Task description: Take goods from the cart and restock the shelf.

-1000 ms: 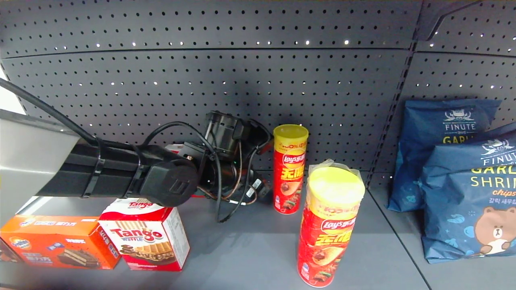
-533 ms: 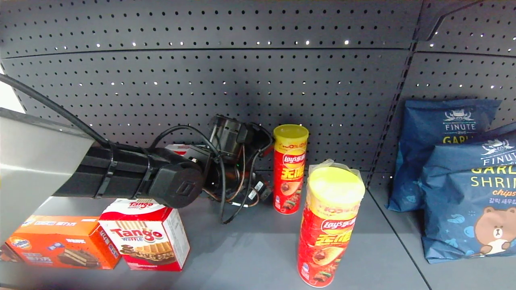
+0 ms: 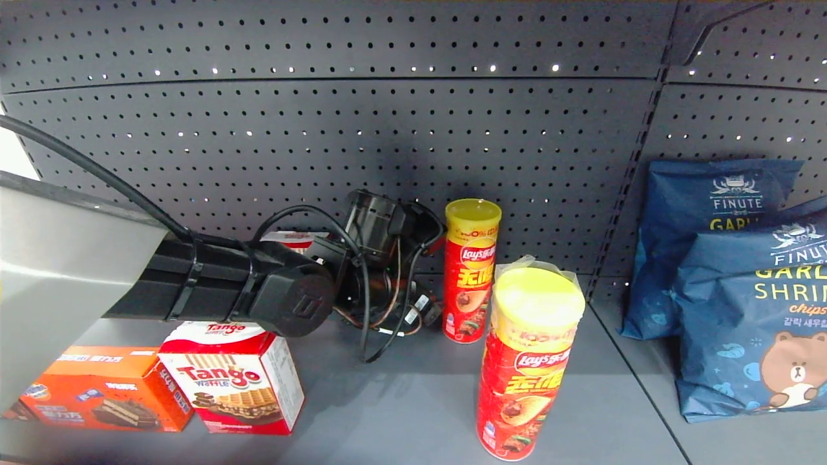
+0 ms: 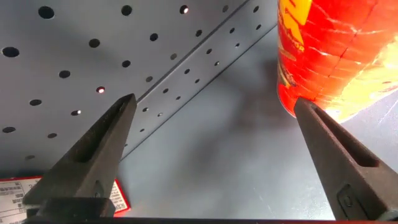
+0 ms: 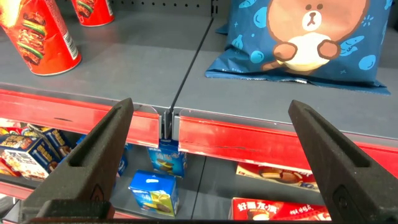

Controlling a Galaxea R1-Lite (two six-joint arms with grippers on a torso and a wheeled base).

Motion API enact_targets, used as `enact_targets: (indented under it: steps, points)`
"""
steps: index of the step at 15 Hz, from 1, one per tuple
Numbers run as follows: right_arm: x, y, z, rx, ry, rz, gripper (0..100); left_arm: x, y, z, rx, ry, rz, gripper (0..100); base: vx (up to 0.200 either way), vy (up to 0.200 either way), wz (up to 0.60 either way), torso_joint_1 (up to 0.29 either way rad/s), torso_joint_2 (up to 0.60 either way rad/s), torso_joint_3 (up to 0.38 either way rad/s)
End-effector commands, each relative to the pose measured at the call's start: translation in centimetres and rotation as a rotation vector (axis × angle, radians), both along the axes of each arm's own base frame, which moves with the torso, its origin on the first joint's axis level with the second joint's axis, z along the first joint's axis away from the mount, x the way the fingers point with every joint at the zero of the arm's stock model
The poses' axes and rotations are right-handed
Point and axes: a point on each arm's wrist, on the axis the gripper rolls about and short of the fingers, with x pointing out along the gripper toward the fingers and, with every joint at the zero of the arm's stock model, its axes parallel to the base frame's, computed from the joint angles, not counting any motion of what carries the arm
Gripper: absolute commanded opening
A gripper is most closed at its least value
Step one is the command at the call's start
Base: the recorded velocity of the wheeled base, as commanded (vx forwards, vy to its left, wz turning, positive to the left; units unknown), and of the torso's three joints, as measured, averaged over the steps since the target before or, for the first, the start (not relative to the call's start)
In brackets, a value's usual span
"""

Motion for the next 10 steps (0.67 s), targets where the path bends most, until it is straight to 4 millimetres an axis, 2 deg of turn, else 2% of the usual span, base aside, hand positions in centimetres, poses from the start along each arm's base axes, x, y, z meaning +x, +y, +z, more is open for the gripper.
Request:
enact_targets:
  steps: [1,3,5,7,8,10]
  points:
    - [0.0,0.0,0.0,0.001,0.001,0.000,100,-0.1,-0.1,0.0,-0.001,0.000,-0.001,100,0.000,0.000,0.00,0.000,0.00,0.000]
    - [0.0,0.0,0.0,0.000,0.000,0.001,100,-0.4,0.1,0.7,-0.011,-0.015,-0.003,100,0.000,0.000,0.00,0.000,0.00,0.000]
    - [0.0,0.0,0.0,0.000,0.001,0.000,100,-1.5,0.9,3.1,-0.043,-0.060,0.000,100,0.000,0.000,0.00,0.000,0.00,0.000]
    - [0.0,0.0,0.0,0.000,0.001,0.000,100,-3.0,2.4,5.9,-0.082,-0.108,0.012,100,0.000,0.000,0.00,0.000,0.00,0.000]
    - [0.0,0.0,0.0,0.000,0.001,0.001,100,-3.4,2.8,6.4,-0.098,-0.110,0.024,100,0.000,0.000,0.00,0.000,0.00,0.000]
    - [0.0,0.0,0.0,0.002,0.001,0.003,100,-5.7,4.6,8.2,-0.108,-0.157,0.064,100,0.000,0.000,0.00,0.000,0.00,0.000]
